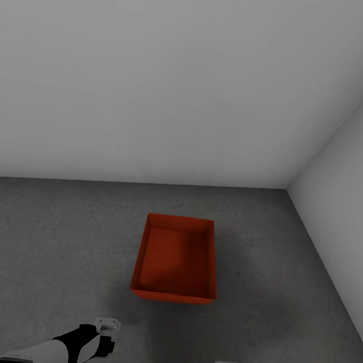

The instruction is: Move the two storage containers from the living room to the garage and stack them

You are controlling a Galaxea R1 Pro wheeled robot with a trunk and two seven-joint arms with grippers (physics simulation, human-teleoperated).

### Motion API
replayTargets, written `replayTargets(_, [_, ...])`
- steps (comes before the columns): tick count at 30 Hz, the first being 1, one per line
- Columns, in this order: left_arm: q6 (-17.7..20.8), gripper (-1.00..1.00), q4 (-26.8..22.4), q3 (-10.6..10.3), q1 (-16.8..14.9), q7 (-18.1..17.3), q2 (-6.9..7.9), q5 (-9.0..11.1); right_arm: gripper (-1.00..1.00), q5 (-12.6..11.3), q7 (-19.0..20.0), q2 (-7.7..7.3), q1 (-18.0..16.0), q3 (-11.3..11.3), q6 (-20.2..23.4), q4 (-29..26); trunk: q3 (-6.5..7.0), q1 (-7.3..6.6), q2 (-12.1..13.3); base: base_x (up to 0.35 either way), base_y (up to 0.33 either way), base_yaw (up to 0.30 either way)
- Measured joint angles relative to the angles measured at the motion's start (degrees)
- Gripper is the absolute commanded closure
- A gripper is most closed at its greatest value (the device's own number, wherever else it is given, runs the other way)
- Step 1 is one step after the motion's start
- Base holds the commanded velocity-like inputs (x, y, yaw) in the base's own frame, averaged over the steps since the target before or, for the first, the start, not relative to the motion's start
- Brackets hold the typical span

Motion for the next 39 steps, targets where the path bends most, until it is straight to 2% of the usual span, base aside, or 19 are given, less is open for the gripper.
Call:
replayTargets(5, [-1.46,-1.00,0.11,0.01,0.26,-0.92,0.98,0.02,-1.00,-0.04,3.34,-0.06,0.17,0.02,-0.85,2.95,0.45,0.00,0.00,0.000,0.000,0.000])
replayTargets(10, [-1.75,-1.00,0.12,0.00,0.44,-3.86,2.27,0.03,-1.00,0.18,4.96,-0.23,2.19,0.01,-2.76,3.99,0.90,0.00,0.00,0.000,0.000,0.000])
replayTargets(16, [-1.99,-1.00,0.12,0.03,0.47,-4.76,3.26,-0.02,-1.00,0.24,5.30,-0.31,3.21,0.03,-3.45,4.18,1.44,0.00,0.00,0.000,0.000,0.000])
replayTargets(20, [-3.52,-1.00,0.12,0.01,0.47,-4.86,4.08,-0.07,-1.00,0.26,5.56,-0.46,3.89,0.02,-3.61,4.22,1.80,0.00,0.00,0.000,0.000,0.000])
replayTargets(24, [-5.17,-1.00,0.17,0.01,0.51,-4.94,4.72,-0.05,-1.00,0.41,5.62,-0.60,5.37,0.03,-4.56,4.23,2.16,0.00,0.00,0.000,0.000,0.000])
replayTargets(31, [-5.83,-1.00,0.98,0.01,0.68,-5.03,5.86,-0.10,-1.00,0.41,5.70,-0.83,7.62,0.03,-5.77,4.23,2.79,0.00,0.00,0.000,0.000,0.000])
replayTargets(39, [-8.47,-1.00,1.32,0.01,3.14,-5.04,6.12,-0.18,-1.00,0.41,5.73,-0.88,10.01,0.04,-7.50,4.23,3.52,0.00,0.00,0.000,0.000,0.000])
